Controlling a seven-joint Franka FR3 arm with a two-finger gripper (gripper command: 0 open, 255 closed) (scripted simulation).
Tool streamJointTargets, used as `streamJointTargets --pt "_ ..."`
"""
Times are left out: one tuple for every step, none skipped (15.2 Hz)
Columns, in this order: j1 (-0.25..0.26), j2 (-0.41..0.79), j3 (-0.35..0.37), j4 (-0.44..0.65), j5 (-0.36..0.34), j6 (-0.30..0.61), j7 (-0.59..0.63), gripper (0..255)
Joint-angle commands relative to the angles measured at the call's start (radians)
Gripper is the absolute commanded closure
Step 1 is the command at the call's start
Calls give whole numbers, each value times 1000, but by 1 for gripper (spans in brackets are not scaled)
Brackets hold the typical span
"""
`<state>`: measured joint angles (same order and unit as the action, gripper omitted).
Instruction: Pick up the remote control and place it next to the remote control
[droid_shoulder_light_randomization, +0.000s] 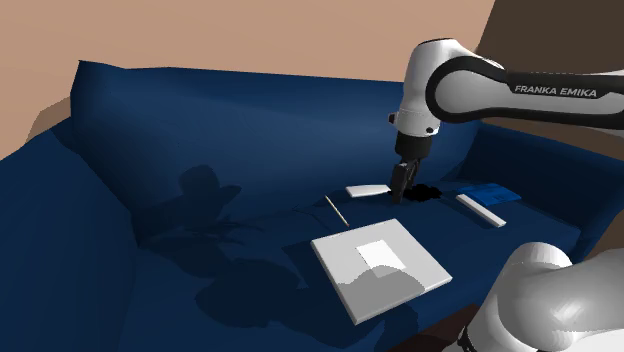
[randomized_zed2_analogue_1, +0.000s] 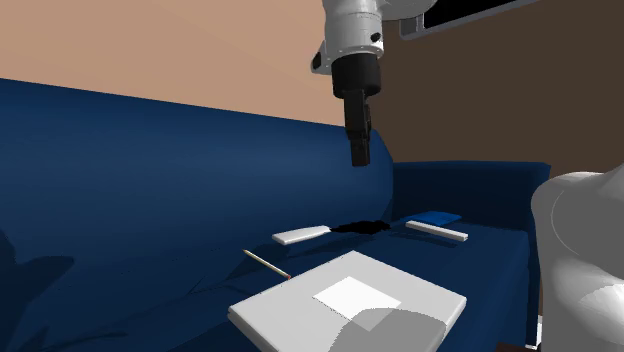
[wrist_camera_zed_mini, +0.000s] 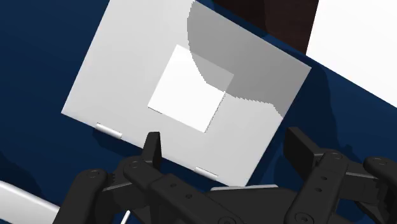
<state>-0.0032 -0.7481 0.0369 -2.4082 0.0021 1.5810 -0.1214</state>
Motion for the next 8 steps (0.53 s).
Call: streamJointTargets --pt "0 0 0 0 0 0 0 0" --pt "-2 -2 -23 -17 -20 19 -44 0" --pt "-3 -2 -47 -32 -39 40 -88 0" --pt "-5 0 -72 -45 -59 61 -132 0" --pt "-7 5 -96 -57 -78 83 -176 0" --pt "-9 12 -120 -67 -97 105 -220 0" --pt "-11 21 -145 -75 -116 129 -263 0" --pt "-13 32 -170 -81 -134 153 -306 0"
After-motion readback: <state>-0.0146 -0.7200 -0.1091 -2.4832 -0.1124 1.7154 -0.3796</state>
